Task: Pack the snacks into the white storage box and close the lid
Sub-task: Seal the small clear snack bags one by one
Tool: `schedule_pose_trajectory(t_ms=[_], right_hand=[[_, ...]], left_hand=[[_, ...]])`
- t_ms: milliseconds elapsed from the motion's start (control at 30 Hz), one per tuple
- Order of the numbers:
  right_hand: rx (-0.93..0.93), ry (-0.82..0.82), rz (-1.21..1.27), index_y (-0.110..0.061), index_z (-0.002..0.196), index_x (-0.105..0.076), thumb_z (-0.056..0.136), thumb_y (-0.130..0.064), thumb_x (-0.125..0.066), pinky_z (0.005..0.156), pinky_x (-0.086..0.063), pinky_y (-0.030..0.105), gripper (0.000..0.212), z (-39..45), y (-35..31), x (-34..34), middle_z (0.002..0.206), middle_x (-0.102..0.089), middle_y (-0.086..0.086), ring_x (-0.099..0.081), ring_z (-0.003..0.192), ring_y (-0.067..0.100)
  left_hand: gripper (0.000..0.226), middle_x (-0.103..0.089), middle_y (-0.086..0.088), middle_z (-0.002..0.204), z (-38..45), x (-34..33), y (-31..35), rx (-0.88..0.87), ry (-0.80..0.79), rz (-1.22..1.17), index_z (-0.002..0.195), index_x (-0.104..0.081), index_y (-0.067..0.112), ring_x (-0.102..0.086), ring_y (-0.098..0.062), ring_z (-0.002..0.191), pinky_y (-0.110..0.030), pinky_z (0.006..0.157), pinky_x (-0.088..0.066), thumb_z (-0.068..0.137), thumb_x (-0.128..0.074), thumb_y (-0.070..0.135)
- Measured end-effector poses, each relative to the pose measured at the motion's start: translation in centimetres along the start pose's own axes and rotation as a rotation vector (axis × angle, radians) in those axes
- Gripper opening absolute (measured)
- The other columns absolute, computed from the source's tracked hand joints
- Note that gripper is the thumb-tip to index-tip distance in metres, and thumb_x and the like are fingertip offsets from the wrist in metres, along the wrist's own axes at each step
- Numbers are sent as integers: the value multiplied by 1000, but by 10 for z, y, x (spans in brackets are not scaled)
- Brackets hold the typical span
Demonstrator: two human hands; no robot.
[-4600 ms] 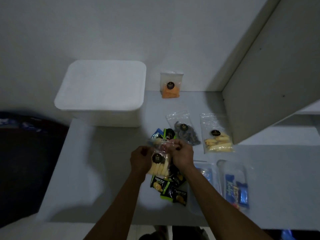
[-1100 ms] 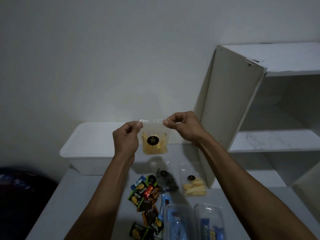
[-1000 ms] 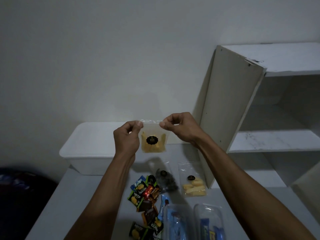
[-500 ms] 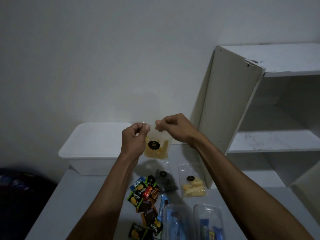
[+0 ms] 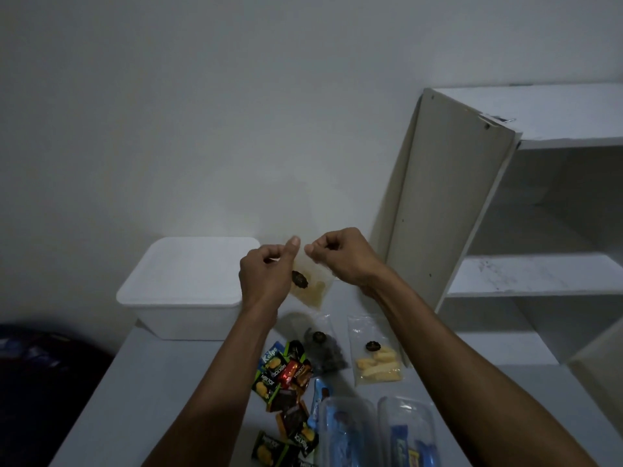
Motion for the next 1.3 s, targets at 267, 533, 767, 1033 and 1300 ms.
schedule_pose_trajectory(t_ms=[267, 533, 767, 1033, 1300], right_hand=[[-60, 80, 55, -12, 76, -73, 91, -25, -69, 62, -51, 25, 20, -1, 8, -14, 76, -70, -1, -61, 68, 9], [-63, -31, 50, -5, 86, -74, 92, -22, -68, 48, -41, 8, 19, -7, 11, -12, 71, -67, -5, -57, 54, -7], [-43, 19, 73, -11, 79, -72, 93, -20, -67, 55, -43, 16, 17, -5, 16, -17, 69, -67, -6, -57, 56, -4], [-50, 16, 32, -3, 85, -73, 94, -19, -65, 58, -43, 16, 20, -8, 22, -19, 69, -65, -8, -56, 53, -9], [-122, 65, 114, -2, 80, -72, 93, -10, -62, 51, -42, 15, 18, -11, 24, -26, 76, -66, -9, -56, 55, -3]], left_hand=[[19, -64, 5, 63, -3, -4, 3, 73, -6, -46, 72, -69, 17, -58, 4, 47, -10, 47, -46, 91, -65, 15], [17, -67, -7, 74, 4, 2, 2, 95, 11, -22, 87, -73, 3, -57, -7, 55, -10, 41, -43, 92, -63, 16], [18, -65, 6, 68, -1, -5, -2, 100, -67, 65, 73, -70, 16, -57, 4, 52, -17, 55, -44, 90, -64, 14], [14, -71, -5, 90, 1, -5, -9, 137, -93, 90, 90, -75, 7, -63, -15, 83, -25, 72, -44, 89, -65, 16], [13, -69, -3, 83, 0, -5, -13, 125, -111, 89, 80, -73, 11, -61, -7, 75, -20, 63, -44, 90, -64, 12]])
Point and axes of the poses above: each hand's wrist, its own z-axis towards the middle knuckle, its own x-axis out of the back of the hand, y = z × x, the point moved 4 cm from there along z, towards the middle knuckle
